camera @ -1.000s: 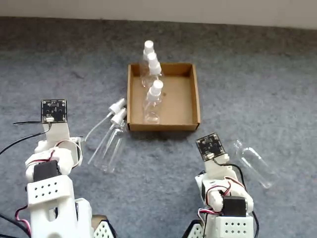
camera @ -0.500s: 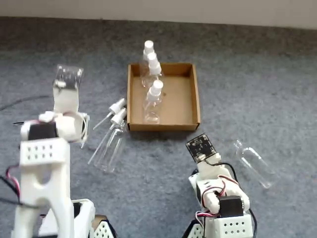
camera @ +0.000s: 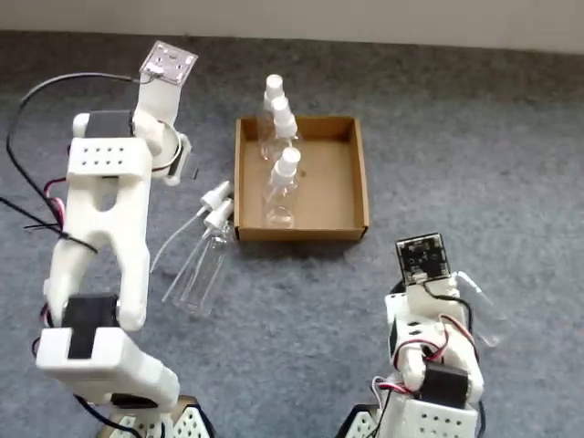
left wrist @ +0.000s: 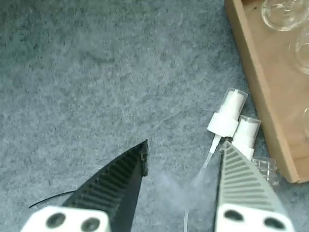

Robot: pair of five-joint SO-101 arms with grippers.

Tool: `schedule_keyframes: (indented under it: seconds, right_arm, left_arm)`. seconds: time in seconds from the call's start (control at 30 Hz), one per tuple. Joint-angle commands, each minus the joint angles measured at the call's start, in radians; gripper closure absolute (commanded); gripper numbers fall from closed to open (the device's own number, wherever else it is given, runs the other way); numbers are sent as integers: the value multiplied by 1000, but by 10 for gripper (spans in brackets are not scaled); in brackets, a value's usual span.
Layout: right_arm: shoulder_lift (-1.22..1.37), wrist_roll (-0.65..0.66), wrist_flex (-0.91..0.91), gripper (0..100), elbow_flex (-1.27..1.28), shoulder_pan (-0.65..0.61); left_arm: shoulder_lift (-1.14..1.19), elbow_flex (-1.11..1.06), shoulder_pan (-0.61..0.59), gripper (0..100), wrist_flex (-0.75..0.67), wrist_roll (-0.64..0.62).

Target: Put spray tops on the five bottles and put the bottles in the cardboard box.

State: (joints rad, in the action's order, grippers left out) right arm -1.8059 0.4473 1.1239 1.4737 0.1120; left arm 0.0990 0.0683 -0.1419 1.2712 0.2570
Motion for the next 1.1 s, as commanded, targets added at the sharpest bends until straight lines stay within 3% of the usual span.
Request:
schedule_keyframes:
  seconds: [0.0, 0.33, 0.53, 0.73, 1.07]
  right_arm:
    - [128, -3, 35, 903, -222, 18]
    - [1035, 213, 110, 878, -722, 76]
    - [1419, 416, 237, 757, -1021, 173]
    - [1662, 543, 303, 757, -1182, 174]
    - [1853, 643, 229, 757, -1165, 225]
  left_arm:
    - [79, 111, 61, 772, 5, 6]
    - [259, 186, 104, 772, -3, 6]
    - [326, 209, 105, 772, -29, 8]
    - [420, 255, 104, 772, -40, 8]
    - [565, 352, 96, 787, -54, 8]
